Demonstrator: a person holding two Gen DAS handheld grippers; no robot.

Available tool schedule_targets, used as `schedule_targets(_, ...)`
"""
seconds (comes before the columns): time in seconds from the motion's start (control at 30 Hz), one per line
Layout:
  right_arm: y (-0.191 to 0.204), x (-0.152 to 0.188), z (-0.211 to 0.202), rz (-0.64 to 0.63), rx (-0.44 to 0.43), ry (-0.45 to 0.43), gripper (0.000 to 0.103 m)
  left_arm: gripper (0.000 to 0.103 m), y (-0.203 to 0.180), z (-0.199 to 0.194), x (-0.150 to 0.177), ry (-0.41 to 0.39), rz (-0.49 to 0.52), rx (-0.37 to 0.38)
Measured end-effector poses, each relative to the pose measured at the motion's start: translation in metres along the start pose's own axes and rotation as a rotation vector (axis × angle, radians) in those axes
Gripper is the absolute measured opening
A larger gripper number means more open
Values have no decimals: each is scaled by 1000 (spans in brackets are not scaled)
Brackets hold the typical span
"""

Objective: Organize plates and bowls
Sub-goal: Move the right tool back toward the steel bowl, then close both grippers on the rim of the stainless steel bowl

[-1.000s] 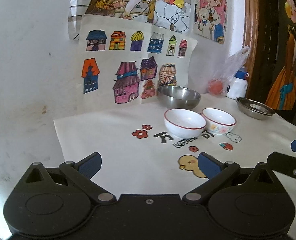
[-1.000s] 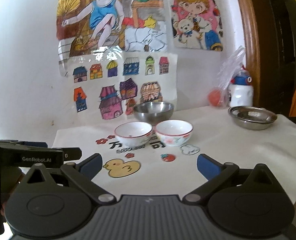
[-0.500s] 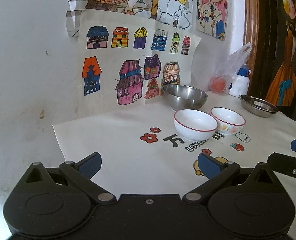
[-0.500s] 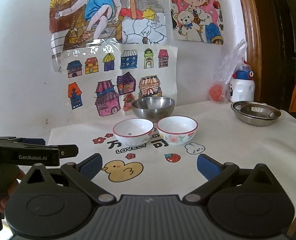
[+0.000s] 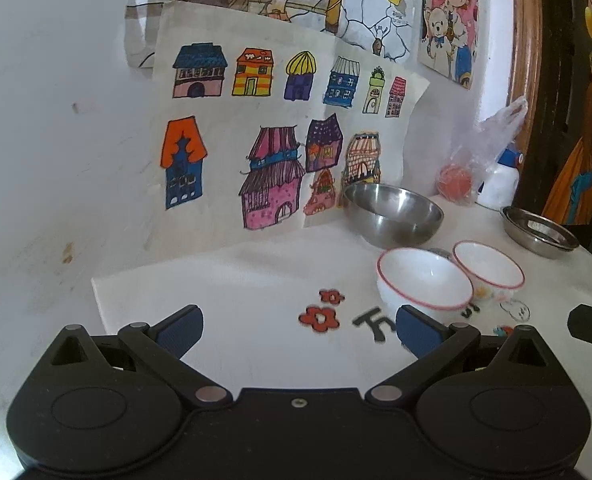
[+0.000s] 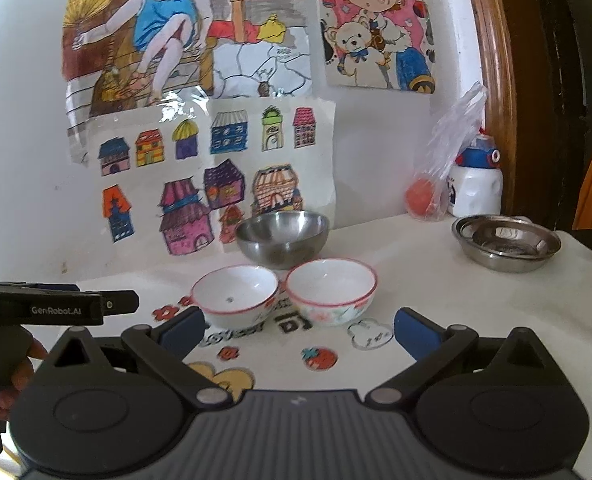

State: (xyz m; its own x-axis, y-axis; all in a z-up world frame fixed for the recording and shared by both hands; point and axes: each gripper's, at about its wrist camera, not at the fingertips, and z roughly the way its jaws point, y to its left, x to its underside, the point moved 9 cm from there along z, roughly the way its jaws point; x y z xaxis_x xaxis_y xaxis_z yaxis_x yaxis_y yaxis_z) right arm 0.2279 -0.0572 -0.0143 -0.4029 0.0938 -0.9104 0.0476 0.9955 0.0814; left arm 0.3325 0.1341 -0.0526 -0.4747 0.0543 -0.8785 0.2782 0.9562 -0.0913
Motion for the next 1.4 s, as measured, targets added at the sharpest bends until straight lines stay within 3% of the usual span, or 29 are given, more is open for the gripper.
schedule_targets(0.7, -48, -71, 104, 15, -32, 29, 103, 102, -34, 112, -59, 55, -58, 55)
schedule_targets(1.07, -52, -80, 184, 97, -71, 160, 102, 102, -44, 166, -75, 130, -99, 54)
schedule_targets(1.4, -45, -65, 211, 99, -66, 250, 84, 101, -36, 182, -73, 176, -177, 49)
